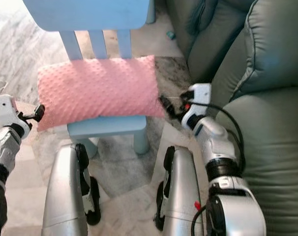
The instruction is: Move the pillow to the sofa
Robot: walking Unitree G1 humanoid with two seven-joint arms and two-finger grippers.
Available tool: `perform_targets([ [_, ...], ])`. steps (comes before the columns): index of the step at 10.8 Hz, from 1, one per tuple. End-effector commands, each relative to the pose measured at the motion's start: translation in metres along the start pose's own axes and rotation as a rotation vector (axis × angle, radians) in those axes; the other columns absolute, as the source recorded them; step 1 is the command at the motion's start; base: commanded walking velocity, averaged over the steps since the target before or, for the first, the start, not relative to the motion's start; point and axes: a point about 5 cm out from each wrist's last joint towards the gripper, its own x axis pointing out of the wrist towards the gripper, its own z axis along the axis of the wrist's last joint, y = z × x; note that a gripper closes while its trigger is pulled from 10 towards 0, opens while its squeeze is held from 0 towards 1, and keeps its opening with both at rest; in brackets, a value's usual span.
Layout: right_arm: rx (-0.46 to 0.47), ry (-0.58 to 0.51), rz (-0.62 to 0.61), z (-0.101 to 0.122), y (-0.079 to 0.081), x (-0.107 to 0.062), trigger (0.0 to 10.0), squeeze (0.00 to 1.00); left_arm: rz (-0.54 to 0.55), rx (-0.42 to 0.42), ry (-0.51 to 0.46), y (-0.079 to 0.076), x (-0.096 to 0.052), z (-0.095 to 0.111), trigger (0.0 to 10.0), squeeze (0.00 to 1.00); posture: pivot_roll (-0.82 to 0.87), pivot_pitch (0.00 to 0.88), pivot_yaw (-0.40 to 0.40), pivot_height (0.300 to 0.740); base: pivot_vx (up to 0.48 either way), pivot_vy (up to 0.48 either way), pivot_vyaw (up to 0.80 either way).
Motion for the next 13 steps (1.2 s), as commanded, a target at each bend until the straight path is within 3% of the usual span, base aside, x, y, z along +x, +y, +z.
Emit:
perform_targets([
  [1, 0.014, 0.032, 0.002, -0.003, -0.002, 0.003, 10.0, 0.0, 0.039, -0.025, 0.02, 0.008, -0.001, -0.003, 10.0, 0.0, -0.04, 0.44, -0.03, 0.467, 0.0, 0.0, 0.0],
  [3, 0.009, 0.053, -0.001, -0.003, -0.001, 0.009, 10.0, 0.0, 0.04, -0.058, 0.008, 0.001, 0.003, 0.003, 10.0, 0.0, -0.03, 0.456, -0.031, 0.467, 0.0, 0.0, 0.0],
  [6, 0.0, 0.079, 0.019, -0.004, 0.014, 0.022, 10.0, 0.0, 0.005, -0.129, 0.025, -0.022, 0.009, 0.005, 10.0, 0.0, -0.02, 0.482, -0.029, 0.467, 0.0, 0.0, 0.0],
  [10, 0.094, 0.052, 0.069, -0.004, 0.041, 0.038, 10.0, 0.0, -0.066, -0.241, 0.04, -0.058, 0.015, 0.004, 10.0, 0.0, -0.02, 0.493, -0.03, 0.467, 0.0, 0.0, 0.0],
  [11, 0.153, 0.051, 0.091, -0.007, 0.05, 0.042, 10.0, 0.0, -0.087, -0.268, 0.03, -0.065, 0.016, 0.008, 10.0, 0.0, -0.02, 0.494, -0.03, 0.467, 0.0, 0.0, 0.0],
  [13, 0.174, 0.072, 0.123, -0.015, 0.064, 0.046, 10.0, 0.0, -0.129, -0.255, 0.032, -0.077, 0.017, 0.01, 10.0, 0.0, -0.01, 0.499, -0.032, 0.467, 0.0, 0.0, 0.0],
])
